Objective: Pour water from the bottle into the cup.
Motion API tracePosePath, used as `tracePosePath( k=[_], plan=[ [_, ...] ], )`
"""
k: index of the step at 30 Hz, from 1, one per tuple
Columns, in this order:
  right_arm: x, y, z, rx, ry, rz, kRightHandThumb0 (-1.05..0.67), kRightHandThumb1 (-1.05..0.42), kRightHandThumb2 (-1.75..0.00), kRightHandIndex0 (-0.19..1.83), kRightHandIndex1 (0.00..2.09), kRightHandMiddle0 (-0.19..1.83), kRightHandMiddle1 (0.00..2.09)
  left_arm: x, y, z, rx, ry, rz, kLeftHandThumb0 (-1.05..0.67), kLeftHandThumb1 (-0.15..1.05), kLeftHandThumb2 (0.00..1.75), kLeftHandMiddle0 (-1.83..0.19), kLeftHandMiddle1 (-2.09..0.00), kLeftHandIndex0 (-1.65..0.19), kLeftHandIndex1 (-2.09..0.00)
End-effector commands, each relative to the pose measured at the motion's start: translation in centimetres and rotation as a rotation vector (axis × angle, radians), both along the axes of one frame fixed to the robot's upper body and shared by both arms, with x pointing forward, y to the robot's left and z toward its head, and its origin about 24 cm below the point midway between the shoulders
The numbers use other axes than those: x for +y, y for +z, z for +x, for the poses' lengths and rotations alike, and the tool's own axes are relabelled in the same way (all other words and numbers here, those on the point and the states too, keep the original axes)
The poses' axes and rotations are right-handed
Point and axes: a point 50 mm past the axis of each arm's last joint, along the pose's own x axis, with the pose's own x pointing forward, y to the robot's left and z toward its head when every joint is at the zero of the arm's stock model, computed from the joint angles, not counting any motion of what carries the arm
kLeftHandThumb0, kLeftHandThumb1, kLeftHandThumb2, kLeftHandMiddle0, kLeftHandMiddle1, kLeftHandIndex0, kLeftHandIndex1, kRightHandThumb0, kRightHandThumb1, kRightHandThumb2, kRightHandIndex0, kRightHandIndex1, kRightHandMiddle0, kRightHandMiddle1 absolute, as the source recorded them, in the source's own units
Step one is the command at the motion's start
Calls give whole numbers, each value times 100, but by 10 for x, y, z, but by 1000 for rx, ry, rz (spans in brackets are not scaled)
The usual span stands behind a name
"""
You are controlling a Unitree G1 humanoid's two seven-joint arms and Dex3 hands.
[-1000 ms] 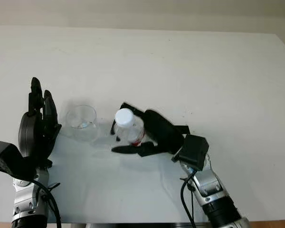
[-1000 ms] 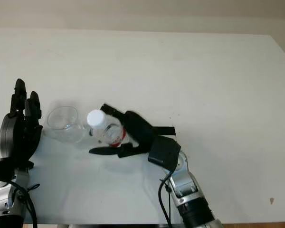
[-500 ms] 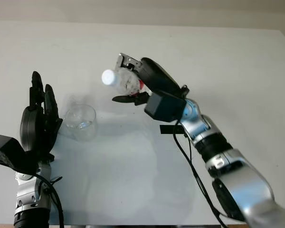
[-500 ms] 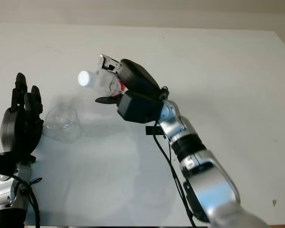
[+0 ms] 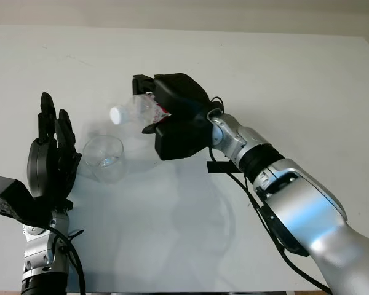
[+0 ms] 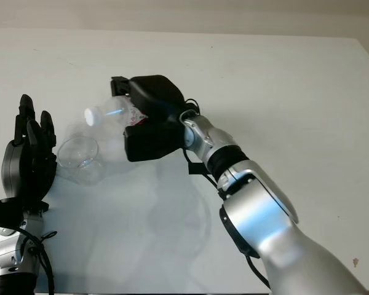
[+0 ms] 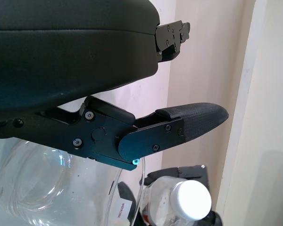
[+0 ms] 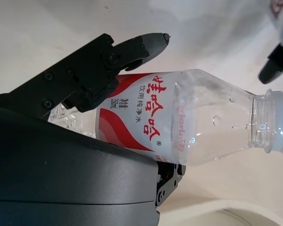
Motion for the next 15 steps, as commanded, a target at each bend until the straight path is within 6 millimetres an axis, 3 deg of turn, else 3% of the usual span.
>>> tracePosePath(
  k=[1, 15],
  plan=[
    [7, 10, -1, -46, 29, -4, -37, -105, -27, 107, 209, 64, 209, -2, -9, -3, 31, 2, -12, -79, 105, 69, 17, -5, 19, -2],
    [13, 21, -8, -195, 114, -50, -38, -105, -30, 115, 209, 76, 209, -1, -9, -4, 39, 7, -5, -79, 105, 68, 19, -4, 19, 0]
  ],
)
